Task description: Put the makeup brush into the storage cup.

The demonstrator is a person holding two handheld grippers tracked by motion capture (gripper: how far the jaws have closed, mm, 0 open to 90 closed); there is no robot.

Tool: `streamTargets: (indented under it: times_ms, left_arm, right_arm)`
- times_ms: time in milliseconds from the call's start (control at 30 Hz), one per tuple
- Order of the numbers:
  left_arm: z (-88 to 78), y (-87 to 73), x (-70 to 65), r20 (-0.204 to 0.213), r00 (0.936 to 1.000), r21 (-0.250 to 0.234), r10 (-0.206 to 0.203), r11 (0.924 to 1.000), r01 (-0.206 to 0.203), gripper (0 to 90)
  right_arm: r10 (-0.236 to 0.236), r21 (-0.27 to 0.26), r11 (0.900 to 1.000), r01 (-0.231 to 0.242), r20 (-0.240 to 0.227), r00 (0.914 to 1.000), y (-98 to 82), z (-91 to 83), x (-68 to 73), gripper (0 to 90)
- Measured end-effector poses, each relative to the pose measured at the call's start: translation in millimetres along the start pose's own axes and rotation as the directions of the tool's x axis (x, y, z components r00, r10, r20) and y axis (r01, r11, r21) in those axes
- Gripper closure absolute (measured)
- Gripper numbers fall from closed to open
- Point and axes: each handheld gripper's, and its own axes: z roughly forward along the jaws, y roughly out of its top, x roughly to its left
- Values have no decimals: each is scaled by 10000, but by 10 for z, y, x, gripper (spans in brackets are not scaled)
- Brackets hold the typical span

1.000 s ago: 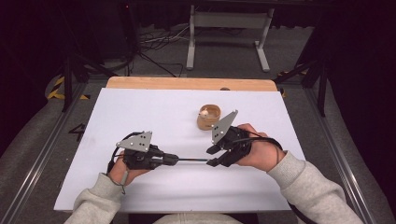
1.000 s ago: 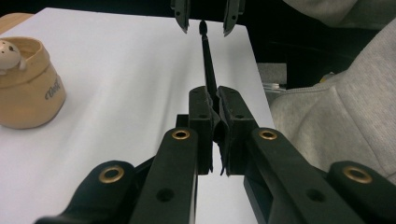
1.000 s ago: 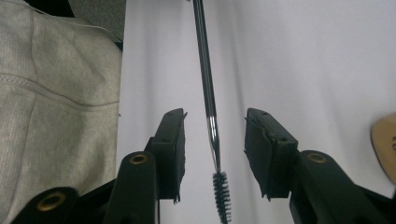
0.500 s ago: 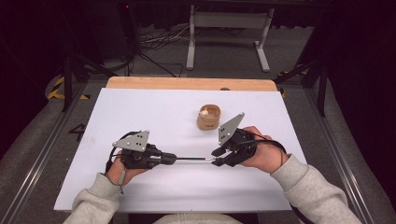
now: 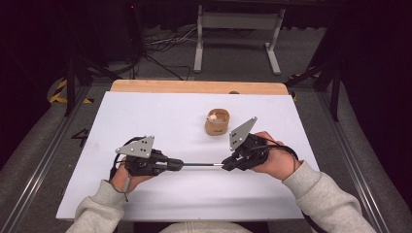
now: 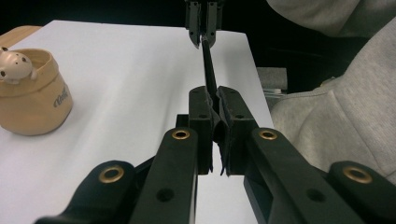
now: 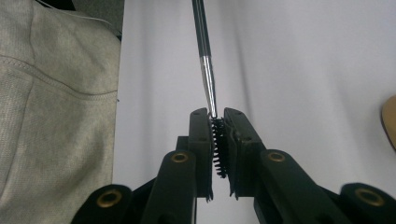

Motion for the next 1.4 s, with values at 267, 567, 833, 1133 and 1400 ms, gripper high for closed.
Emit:
streamTargets:
  times_ms: [267,567,833,1133,1400]
  left_arm:
    - [-4,-22,12,15,10000,-36,-20,10000,20,849]
    - [9,-31,17,38,10000,-16,-50,10000,50,845]
    - [26,-32,15,-31,10000,49,-67,10000,67,836]
    - [37,-1,25,-143,9996,389,-259,9989,265,714]
    - [37,140,65,-469,9978,1089,-471,9927,520,646]
  right_arm:
    - [-46,25,10000,46,-3,10000,-7,4,-6,852]
    - [-163,77,9998,161,167,9997,3,-50,9,878]
    - [-261,250,9994,257,148,9996,28,-81,33,892]
    - [-383,737,9966,358,330,9987,105,-120,54,895]
    - [-434,1213,9919,384,383,9983,155,-92,60,895]
